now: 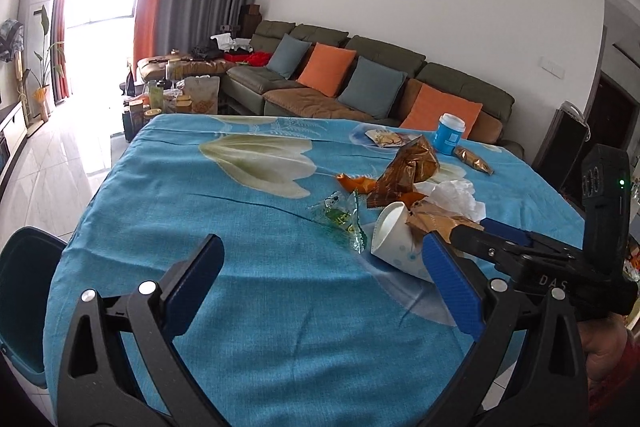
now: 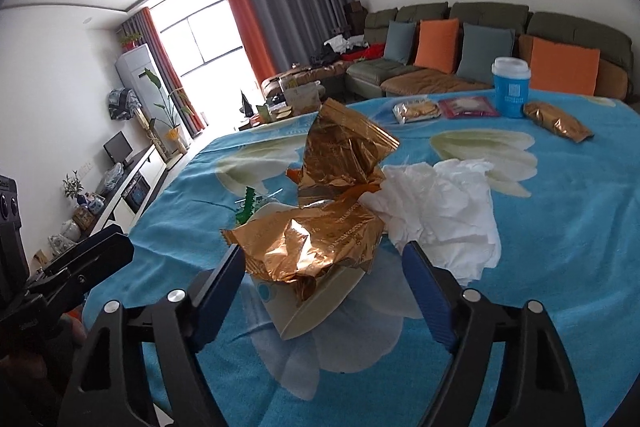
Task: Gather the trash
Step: 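Grasp gold foil wrapper with right tool while left tool grips green plastic wrapper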
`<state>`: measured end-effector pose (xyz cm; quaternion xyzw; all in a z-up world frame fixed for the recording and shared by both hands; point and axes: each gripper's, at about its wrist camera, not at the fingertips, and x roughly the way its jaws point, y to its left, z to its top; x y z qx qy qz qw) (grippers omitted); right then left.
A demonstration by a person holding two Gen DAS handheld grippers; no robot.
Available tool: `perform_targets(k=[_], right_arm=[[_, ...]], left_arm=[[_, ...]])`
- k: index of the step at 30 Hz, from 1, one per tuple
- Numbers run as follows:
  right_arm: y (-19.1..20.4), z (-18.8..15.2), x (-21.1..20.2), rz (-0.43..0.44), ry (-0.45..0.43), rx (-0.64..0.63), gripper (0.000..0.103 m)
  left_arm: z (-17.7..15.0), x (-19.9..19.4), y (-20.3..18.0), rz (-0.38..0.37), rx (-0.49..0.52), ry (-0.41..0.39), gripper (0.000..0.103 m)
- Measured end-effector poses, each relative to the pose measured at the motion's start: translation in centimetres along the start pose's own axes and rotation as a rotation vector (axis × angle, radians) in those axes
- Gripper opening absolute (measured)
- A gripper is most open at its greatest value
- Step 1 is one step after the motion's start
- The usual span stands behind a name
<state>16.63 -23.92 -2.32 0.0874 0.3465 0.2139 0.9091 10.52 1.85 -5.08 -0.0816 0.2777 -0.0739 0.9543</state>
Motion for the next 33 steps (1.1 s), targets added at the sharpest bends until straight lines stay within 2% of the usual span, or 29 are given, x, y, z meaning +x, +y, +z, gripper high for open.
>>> perform_targets(k=[5,11,12,13,14,19,24,29,33], right_arm=[[-0.4,0.0,0.6,0.033,0.028,0.031,0.061],[-0.7,0.1,0.6,0.056,0.038,0.059,0.051],[-0.8,0.1,0.6,0.059,0.038,0.062,0.046],[-0.9,0.0,0.7,0.061,0.044,0.065,0.030],[-1.0,0.0,0.7,0.065,0.048,0.069,0.024],[-1.2,0.0,0.6,0.082,0.044,0.082,0.023],[-1.2,0.2,-0.1,0.103,0.021,0.087,0.016],[-0.8,0.6,-1.3,0.111,-0.019,0.075,0.015],[-0.8,1.2,-2.6,0.083,-0.072,0.054,0.015]], left_arm=[[0.1,1.0,0.3,-0.007,-0.007,0.015,0.097],[0.2,1.7,0.3,-0.014,-0.009,0.027,0.097],[0.2,1.7,0.3,-0.015,-0.010,0.029,0.097],[0.3,1.8,0.3,-0.015,-0.010,0.031,0.097],[0.3,1.8,0.3,-0.016,-0.009,0.032,0.097],[0.4,2.0,0.2,-0.016,-0.004,0.032,0.097],[0.7,2.2,0.1,-0.013,0.000,0.035,0.097],[1.4,3.2,-0.6,-0.018,0.035,0.040,0.097],[2.6,5.1,-1.0,-0.031,0.030,0.054,0.097]])
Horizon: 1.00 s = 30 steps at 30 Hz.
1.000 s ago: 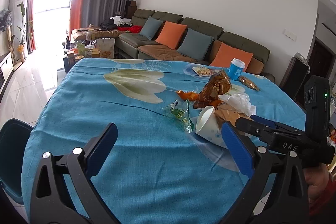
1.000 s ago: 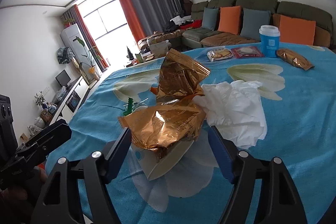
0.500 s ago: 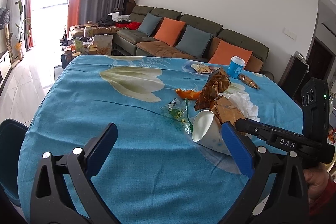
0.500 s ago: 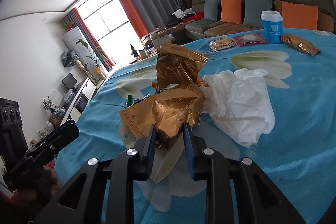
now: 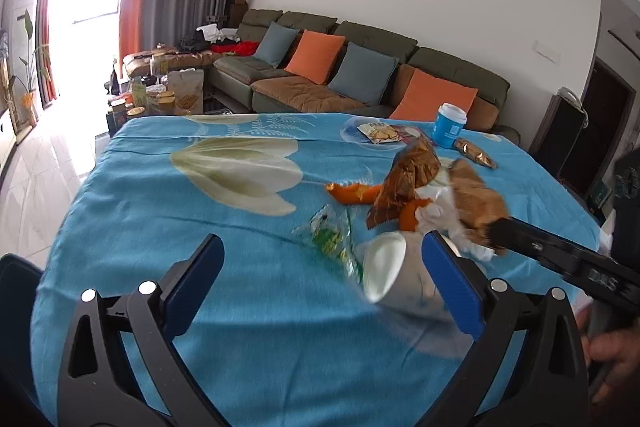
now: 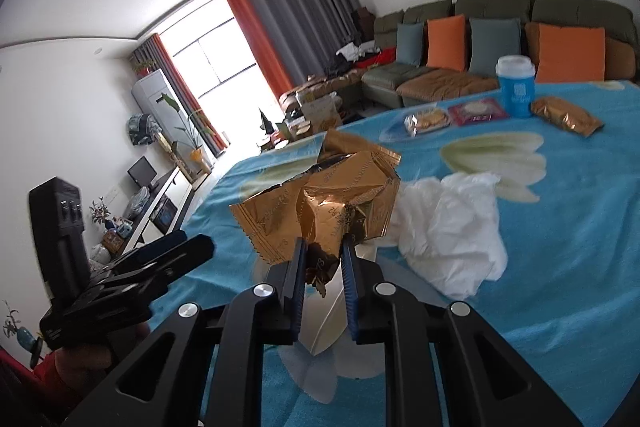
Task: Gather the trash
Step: 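Grasp gold foil wrapper with right tool while left tool grips green plastic wrapper, then carry the green wrapper and gold foil wrapper with both tools over the teal bin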
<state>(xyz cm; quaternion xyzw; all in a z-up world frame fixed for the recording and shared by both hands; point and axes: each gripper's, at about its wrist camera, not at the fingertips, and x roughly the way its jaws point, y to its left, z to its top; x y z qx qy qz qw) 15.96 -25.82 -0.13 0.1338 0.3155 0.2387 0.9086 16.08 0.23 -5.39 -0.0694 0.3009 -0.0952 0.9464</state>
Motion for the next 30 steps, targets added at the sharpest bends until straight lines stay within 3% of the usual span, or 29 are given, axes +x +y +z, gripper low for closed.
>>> perform_targets(k=[5,10,18,23,25,30], right_arm=[[-0.7,0.2,-0.3,-0.032,-0.014,0.003,0.015],[-1.1,0.1,-0.1,-0.029,-0.001,0.012,0.015],[-1.1,0.1,0.1,-0.025,0.000,0.013,0.015],[-1.4,0.1,0.1,-0.025,0.003,0.016,0.015],[-1.4,0.1,0.2,-0.025,0.003,0.015,0.015],[-1.3,0.2,0.0,-0.024,0.002,0.012,0.015]], left_arm=[[1.0,3.2,-0.4,-0.011,-0.030,0.062,0.097],[1.2,5.9,-0.3,-0.004,-0.063,0.115,0.075],[0.6,9.6,1.1,-0.001,-0.139,0.243,0.049],[0.3,10.0,1.4,-0.012,-0.152,0.239,0.034],[0.3,9.9,1.5,-0.016,-0.155,0.232,0.022],[0.3,8.8,1.6,-0.023,-0.161,0.197,0.018]])
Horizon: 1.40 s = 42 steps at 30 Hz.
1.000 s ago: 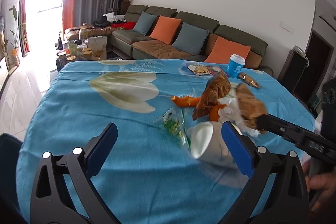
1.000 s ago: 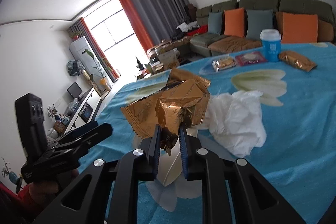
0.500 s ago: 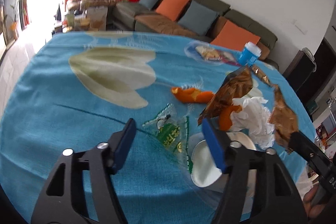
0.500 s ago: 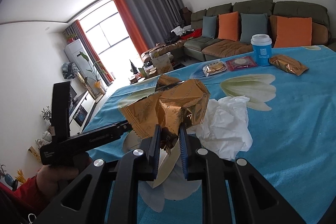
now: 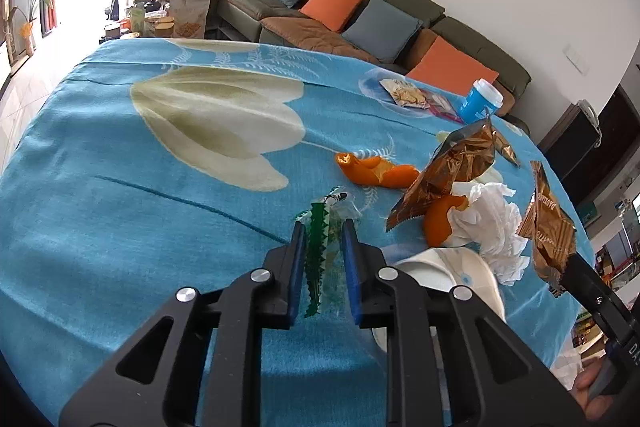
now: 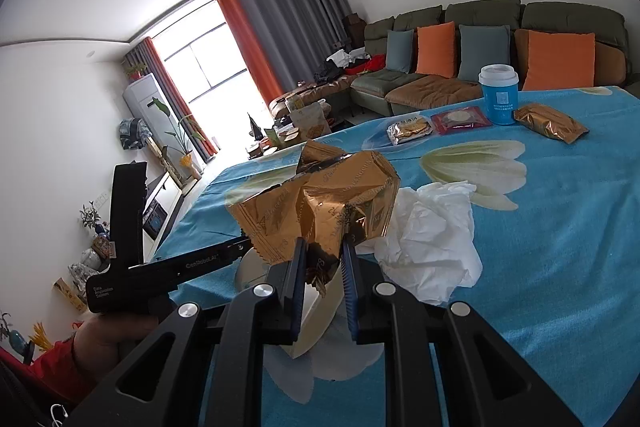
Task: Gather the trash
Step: 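Carry the green wrapper and gold foil wrapper with both tools over the teal bin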
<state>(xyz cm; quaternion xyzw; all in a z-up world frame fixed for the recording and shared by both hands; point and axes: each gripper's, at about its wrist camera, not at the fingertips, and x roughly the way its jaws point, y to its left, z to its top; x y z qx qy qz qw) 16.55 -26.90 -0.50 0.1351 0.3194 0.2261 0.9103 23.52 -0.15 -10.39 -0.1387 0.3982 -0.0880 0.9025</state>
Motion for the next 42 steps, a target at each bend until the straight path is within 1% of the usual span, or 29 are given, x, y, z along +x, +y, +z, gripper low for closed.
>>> perform_targets(k=[3,7,11,17,25,29,35,42], right_arm=[[0.2,0.1,-0.2,-0.001,-0.006,-0.007,0.015],[0.5,0.3,-0.6,0.001,-0.016,-0.016,0.015],[1.5,0.2,-1.1,0.005,-0.028,-0.041,0.015],[2.9,0.1,-1.8,0.018,-0.046,-0.089,0.015],[5.7,-0.1,-2.7,0.038,-0.071,-0.176,0.015],[7.7,-0.2,-2.2,0.084,-0.067,-0.220,0.015],[11.2,0.0,-1.3,0.160,-0.064,-0.300,0.015],[15.4,0.0,-0.1,0.242,-0.053,-0.383,0.016]], left_arm=[[-0.1,-1.1,0.0,-0.005,0.001,-0.026,0.018],[-0.2,-3.8,-0.5,0.040,0.050,-0.102,0.018],[-0.7,-7.8,-1.2,0.070,0.111,-0.185,0.018],[-2.3,-12.3,-1.5,0.080,0.147,-0.241,0.018],[-4.1,-16.6,-0.9,0.086,0.135,-0.309,0.018],[-4.9,-19.0,-0.4,0.106,0.128,-0.358,0.018],[-6.4,-22.9,1.5,0.160,0.080,-0.422,0.018],[-8.3,-27.2,3.8,0.243,0.019,-0.479,0.018]])
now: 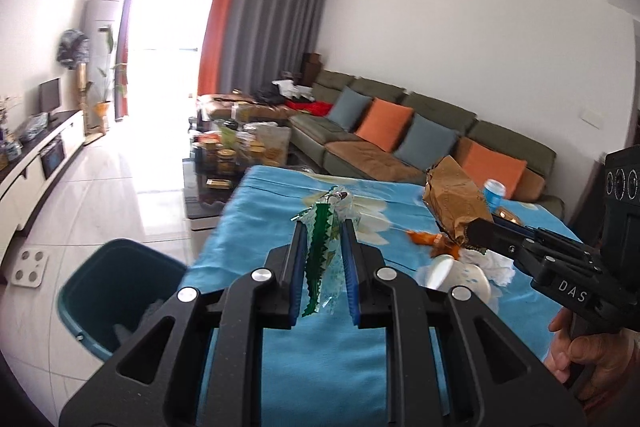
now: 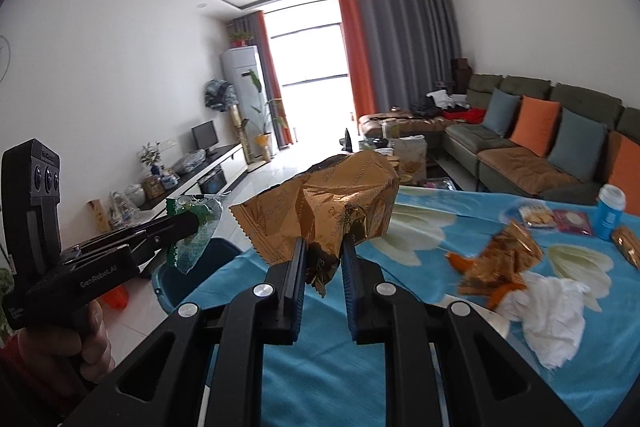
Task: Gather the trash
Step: 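Carry the green wrapper and gold foil wrapper with both tools over the teal bin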
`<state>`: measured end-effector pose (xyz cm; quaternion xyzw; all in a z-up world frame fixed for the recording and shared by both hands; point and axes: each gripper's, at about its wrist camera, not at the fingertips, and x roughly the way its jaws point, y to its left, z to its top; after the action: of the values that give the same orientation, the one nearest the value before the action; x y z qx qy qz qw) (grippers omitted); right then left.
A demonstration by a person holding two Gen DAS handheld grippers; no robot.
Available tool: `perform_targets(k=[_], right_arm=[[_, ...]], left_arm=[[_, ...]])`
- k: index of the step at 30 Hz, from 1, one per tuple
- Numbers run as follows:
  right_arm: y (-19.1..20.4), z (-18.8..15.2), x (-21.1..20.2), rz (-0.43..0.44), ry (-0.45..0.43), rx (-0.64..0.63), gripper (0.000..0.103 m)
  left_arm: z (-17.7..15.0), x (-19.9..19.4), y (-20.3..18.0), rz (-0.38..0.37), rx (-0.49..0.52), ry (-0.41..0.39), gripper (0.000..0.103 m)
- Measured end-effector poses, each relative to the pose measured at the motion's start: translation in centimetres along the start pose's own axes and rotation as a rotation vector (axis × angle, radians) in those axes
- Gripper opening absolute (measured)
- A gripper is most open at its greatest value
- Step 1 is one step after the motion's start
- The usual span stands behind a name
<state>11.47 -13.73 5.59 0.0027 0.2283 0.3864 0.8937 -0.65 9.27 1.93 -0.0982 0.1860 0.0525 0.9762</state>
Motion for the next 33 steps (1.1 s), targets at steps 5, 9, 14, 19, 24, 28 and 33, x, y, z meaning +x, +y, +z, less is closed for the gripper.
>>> perform_targets(k=[5,9,14,19,24,28,33], right_arm=[[2.4,0.8,2.1,0.069,0.014,-0.041,0.016],[4.3,1.5,3.9,0.126,0.034,-0.070,0.016],[6.7,2.1,6.3,0.186,0.068,-0.117,0.016],[9.6,2.4,9.8,0.244,0.137,-0.179,0.016],[11.6,2.3,13.0,0.282,0.204,-0.223,0.016],[12.9,2.0,15.3,0.300,0.256,-0.259,0.016],[15.0,1.3,18.0,0.323,0.320,-0.299,0.016]], left_arm=[[0.0,-2.5,2.5,0.079,-0.028,-0.028,0.018],[-0.1,-3.8,4.7,0.135,-0.055,-0.032,0.018],[-0.6,-5.3,8.4,0.218,-0.094,-0.027,0.018],[-1.2,-6.2,12.4,0.296,-0.141,-0.011,0.018],[-1.9,-6.9,15.7,0.353,-0.181,0.008,0.018],[-2.6,-6.7,18.3,0.380,-0.210,0.036,0.018],[-2.9,-4.1,20.7,0.404,-0.239,0.078,0.018]])
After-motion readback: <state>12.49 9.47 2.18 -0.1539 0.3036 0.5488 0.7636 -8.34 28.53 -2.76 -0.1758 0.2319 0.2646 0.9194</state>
